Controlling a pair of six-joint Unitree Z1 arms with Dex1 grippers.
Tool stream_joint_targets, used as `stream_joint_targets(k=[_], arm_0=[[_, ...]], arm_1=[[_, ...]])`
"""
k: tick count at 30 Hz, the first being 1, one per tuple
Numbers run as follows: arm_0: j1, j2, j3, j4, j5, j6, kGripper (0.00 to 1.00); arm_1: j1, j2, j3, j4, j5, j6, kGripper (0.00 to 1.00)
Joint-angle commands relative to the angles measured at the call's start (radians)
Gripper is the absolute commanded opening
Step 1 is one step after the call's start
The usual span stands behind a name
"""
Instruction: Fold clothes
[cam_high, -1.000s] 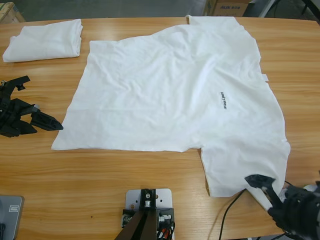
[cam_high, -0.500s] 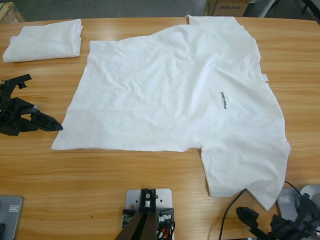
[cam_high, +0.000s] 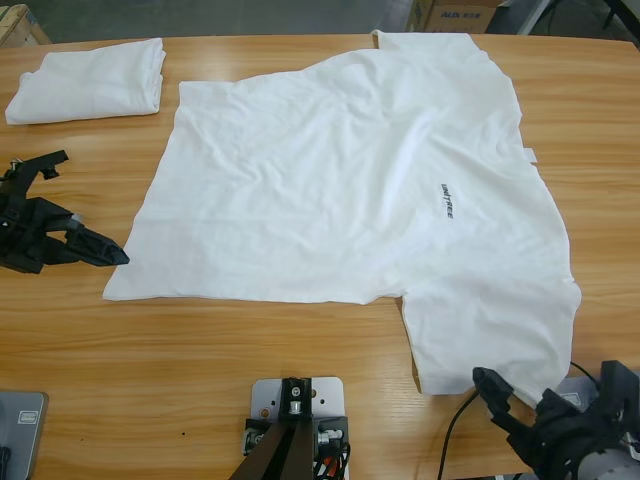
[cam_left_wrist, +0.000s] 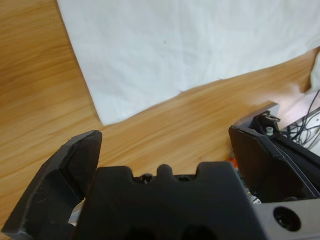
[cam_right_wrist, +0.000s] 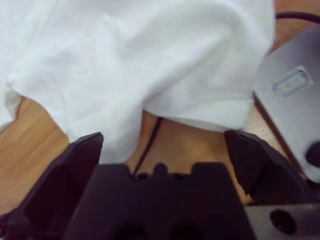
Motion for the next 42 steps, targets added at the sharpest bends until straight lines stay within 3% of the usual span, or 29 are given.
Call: stream_joint_targets(k=[1,5,9,12,15,16,19,21,25,29,33,35,42], arm_0=[[-0.039,0.041,0.003,-0.013,-0.016,0.02,1.0],[-0.061,0.041,0.008,-0.013,-0.038,0.025,1.0],[-0.08,0.041,0.01,-0.013,-0.039,0.028,1.0],[-0.094,0.056,0.011,-0.013,-0.039,0.032,1.0],[-0.096,0.064,0.012,-0.014,-0.039,0.037,1.0],[-0.098,0.065,0.016,-0.014,-0.039,0.037,1.0],[-0.101,0.07,0.02,-0.014,-0.04,0.039,1.0],[-0.106,0.069,0.02,-0.014,-0.041,0.039,1.0],[-0.117,0.061,0.025,-0.013,-0.041,0.038,1.0],[-0.132,0.051,0.038,-0.013,-0.041,0.033,1.0],[-0.142,0.044,0.043,-0.013,-0.041,0.031,1.0],[-0.142,0.038,0.046,-0.013,-0.041,0.029,1.0],[-0.144,0.028,0.051,-0.013,-0.041,0.029,1.0]], arm_1=[[0.007,-0.027,-0.059,0.072,0.202,0.971,1.0],[0.007,0.041,-0.068,0.063,0.304,1.049,0.997],[0.007,0.095,-0.067,0.049,0.299,1.145,0.996],[-0.004,0.134,-0.067,0.038,0.194,1.176,1.0],[-0.022,0.122,-0.049,0.139,-0.046,0.99,1.0],[-0.036,0.099,-0.06,0.148,-0.06,0.944,1.0],[-0.075,0.013,-0.143,0.139,0.066,0.822,1.0],[-0.086,-0.005,-0.184,0.145,0.078,0.716,1.0],[-0.094,-0.047,-0.204,0.163,0.071,0.651,1.0],[-0.178,-0.082,-0.188,0.151,0.143,0.583,1.0],[-0.212,-0.106,-0.083,0.076,0.205,0.643,0.995],[-0.23,-0.124,-0.027,0.009,0.218,0.682,0.909],[-0.264,-0.088,0.073,-0.106,0.182,0.803,0.867]])
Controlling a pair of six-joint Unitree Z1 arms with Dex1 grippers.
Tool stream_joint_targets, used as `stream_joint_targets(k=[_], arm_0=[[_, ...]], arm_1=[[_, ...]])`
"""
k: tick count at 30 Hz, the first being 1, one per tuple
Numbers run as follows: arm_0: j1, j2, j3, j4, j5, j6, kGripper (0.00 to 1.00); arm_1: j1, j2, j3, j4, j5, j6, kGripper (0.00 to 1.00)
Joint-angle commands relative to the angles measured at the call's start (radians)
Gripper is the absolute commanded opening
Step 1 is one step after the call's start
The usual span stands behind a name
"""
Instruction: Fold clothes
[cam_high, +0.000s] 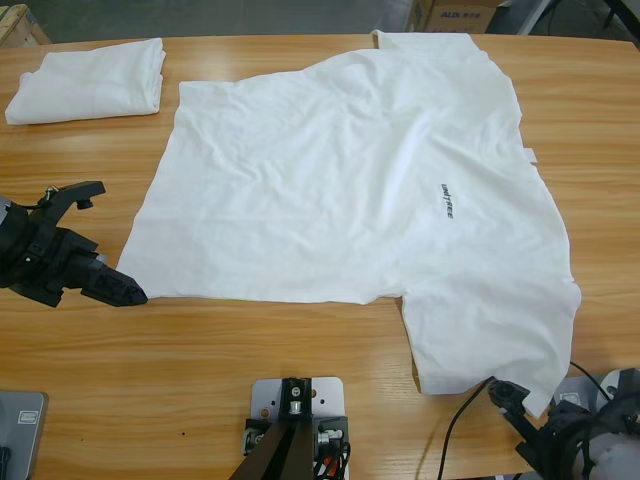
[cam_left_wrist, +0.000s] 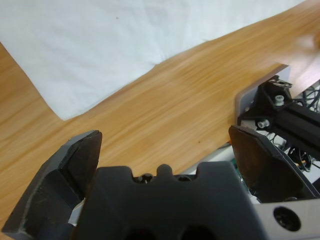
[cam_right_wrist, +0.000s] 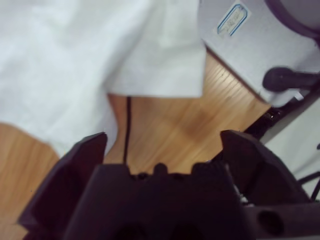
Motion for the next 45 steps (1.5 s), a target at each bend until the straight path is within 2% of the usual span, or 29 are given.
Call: stream_joint_targets(k=[1,5,10,18,24,45], arm_0=[[-0.013,-0.001,0.036,-0.013,-0.015,-0.001,1.0],[-0.024,-0.006,0.04,-0.013,-0.02,-0.001,1.0],[-0.035,0.001,0.04,-0.015,-0.022,-0.001,1.0],[-0.035,0.008,0.041,-0.022,-0.022,-0.001,1.0],[-0.035,0.003,0.04,-0.022,-0.022,0.0,1.0],[-0.035,-0.019,0.039,-0.021,-0.02,0.001,1.0]], arm_1=[[-0.046,0.024,0.071,-0.092,-0.025,0.822,0.867],[-0.071,0.065,0.071,-0.099,-0.05,0.836,0.862],[-0.085,0.093,0.062,-0.092,-0.071,0.786,0.844],[-0.173,0.032,-0.008,0.024,-0.16,0.616,0.818],[-0.202,0.042,0.014,0.021,-0.125,0.599,0.731],[-0.203,0.099,0.024,-0.037,-0.024,0.67,0.72]])
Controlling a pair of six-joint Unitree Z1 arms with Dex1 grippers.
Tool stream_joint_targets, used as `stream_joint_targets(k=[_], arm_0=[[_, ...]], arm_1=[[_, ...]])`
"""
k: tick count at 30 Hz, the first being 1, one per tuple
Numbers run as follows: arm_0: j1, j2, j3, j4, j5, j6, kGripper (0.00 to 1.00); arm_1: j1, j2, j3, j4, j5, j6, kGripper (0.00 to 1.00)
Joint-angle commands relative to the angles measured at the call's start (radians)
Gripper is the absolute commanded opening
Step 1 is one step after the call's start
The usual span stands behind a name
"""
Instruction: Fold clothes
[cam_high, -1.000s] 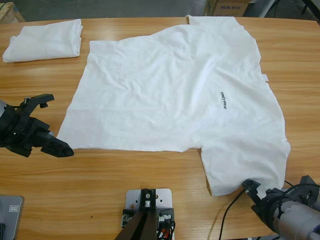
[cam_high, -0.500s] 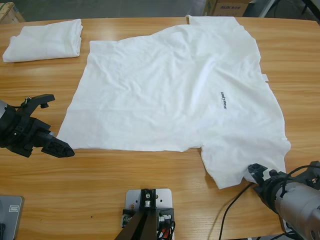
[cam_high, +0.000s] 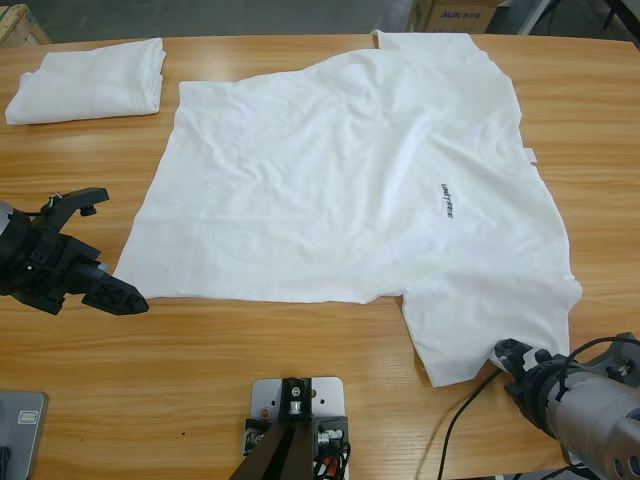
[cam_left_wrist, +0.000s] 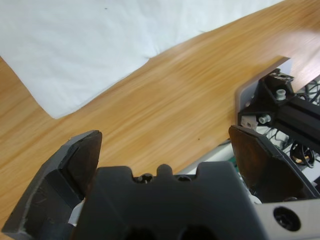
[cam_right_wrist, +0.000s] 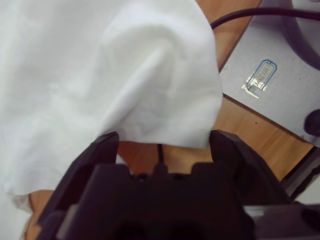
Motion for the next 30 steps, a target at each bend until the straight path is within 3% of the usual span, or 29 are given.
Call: stream_joint_targets(k=[1,2,5,6,15,16,17,20,24,25,26,27,29,30], arm_0=[[-0.011,-0.016,0.029,-0.014,-0.017,0.001,1.0],[-0.011,-0.018,0.029,-0.014,-0.017,0.001,1.0],[-0.008,-0.025,0.03,-0.014,-0.017,0.001,1.0],[-0.008,-0.025,0.03,-0.014,-0.017,0.001,1.0],[-0.008,-0.019,0.032,-0.014,-0.017,0.001,1.0],[-0.008,-0.018,0.032,-0.014,-0.017,0.001,1.0],[-0.008,-0.018,0.032,-0.015,-0.017,0.001,1.0],[-0.008,-0.018,0.032,-0.014,-0.017,0.001,1.0],[-0.008,-0.022,0.032,-0.014,-0.017,0.0,1.0],[-0.008,-0.022,0.032,-0.014,-0.017,0.0,1.0],[-0.008,-0.024,0.032,-0.014,-0.017,0.001,1.0],[-0.008,-0.024,0.032,-0.014,-0.017,0.001,1.0],[-0.008,-0.024,0.032,-0.014,-0.017,0.001,1.0],[-0.008,-0.024,0.032,-0.014,-0.017,0.001,1.0]], arm_1=[[-0.013,0.048,0.016,-0.034,0.054,0.674,0.719],[-0.015,0.063,0.016,-0.048,0.072,0.679,0.662],[-0.015,0.087,0.016,-0.069,0.091,0.684,0.353],[-0.015,0.087,0.016,-0.07,0.09,0.685,0.311],[-0.015,0.072,0.011,-0.037,0.031,0.655,0.309],[-0.015,0.062,0.002,-0.017,0.018,0.636,0.204],[-0.015,0.058,0.0,-0.007,0.014,0.616,0.01],[-0.015,0.048,-0.004,0.001,0.001,0.569,0.0],[-0.028,0.023,-0.038,-0.002,-0.113,0.45,0.0],[-0.042,0.009,-0.054,-0.002,-0.105,0.411,0.037],[-0.044,-0.002,-0.067,0.0,-0.094,0.389,0.446],[-0.044,-0.013,-0.079,0.006,-0.076,0.386,0.727],[-0.045,-0.032,-0.099,0.032,-0.063,0.386,0.945],[-0.046,-0.037,-0.103,0.041,-0.071,0.386,0.972]])
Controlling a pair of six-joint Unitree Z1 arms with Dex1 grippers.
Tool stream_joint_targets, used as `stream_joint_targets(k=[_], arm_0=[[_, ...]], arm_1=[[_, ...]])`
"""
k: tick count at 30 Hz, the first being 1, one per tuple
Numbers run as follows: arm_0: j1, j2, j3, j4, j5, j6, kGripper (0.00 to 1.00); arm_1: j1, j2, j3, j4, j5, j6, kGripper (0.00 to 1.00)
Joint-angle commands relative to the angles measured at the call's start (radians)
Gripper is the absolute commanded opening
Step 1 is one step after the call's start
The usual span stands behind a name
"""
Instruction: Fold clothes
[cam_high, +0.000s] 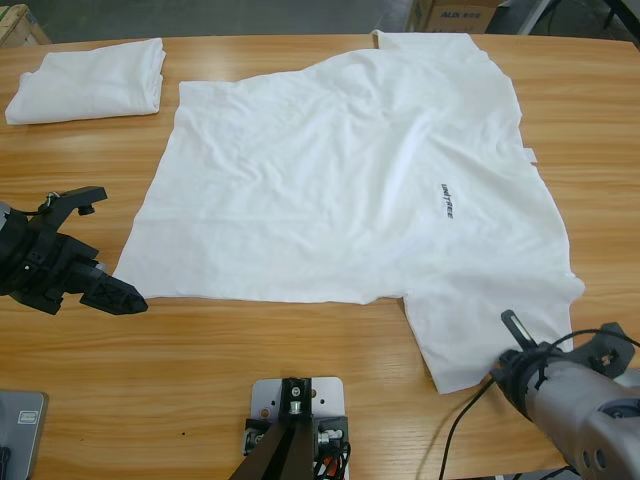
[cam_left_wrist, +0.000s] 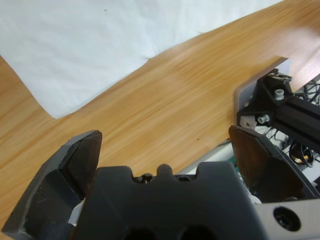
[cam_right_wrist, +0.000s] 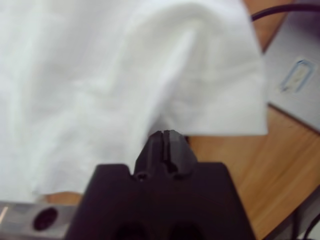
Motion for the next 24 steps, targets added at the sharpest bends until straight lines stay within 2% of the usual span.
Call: stream_joint_targets(k=[1,7,13,14,16,18,20,21,22,23,24], arm_0=[[-0.008,-0.015,0.032,-0.014,-0.017,0.001,1.0],[-0.008,-0.02,0.033,-0.014,-0.017,0.001,1.0],[-0.008,-0.018,0.032,-0.014,-0.017,0.001,1.0],[-0.008,-0.018,0.032,-0.014,-0.017,0.001,1.0],[-0.008,-0.018,0.032,-0.015,-0.017,0.001,1.0],[-0.008,-0.018,0.032,-0.015,-0.017,0.001,1.0],[-0.008,-0.018,0.032,-0.014,-0.017,0.001,1.0],[-0.008,-0.017,0.032,-0.014,-0.017,0.001,1.0],[-0.008,-0.017,0.032,-0.014,-0.017,0.0,1.0],[-0.008,-0.018,0.033,-0.014,-0.016,0.0,1.0],[-0.008,-0.018,0.033,-0.014,-0.017,0.001,1.0]], arm_1=[[-0.026,-0.072,-0.047,0.053,0.004,0.386,0.973],[-0.043,-0.064,-0.02,0.045,-0.04,0.392,1.0],[-0.049,-0.035,0.018,-0.014,-0.064,0.415,0.98],[-0.049,-0.026,0.026,-0.038,-0.067,0.415,0.877],[-0.049,-0.012,0.041,-0.073,-0.066,0.415,0.605],[-0.049,-0.001,0.047,-0.087,-0.07,0.415,0.561],[-0.049,0.015,0.053,-0.108,-0.076,0.414,0.432],[-0.049,0.023,0.056,-0.118,-0.077,0.409,0.43],[-0.049,0.028,0.059,-0.126,-0.08,0.405,0.37],[-0.049,0.03,0.059,-0.127,-0.08,0.405,0.23],[-0.049,0.029,0.059,-0.128,-0.082,0.402,0.038]])
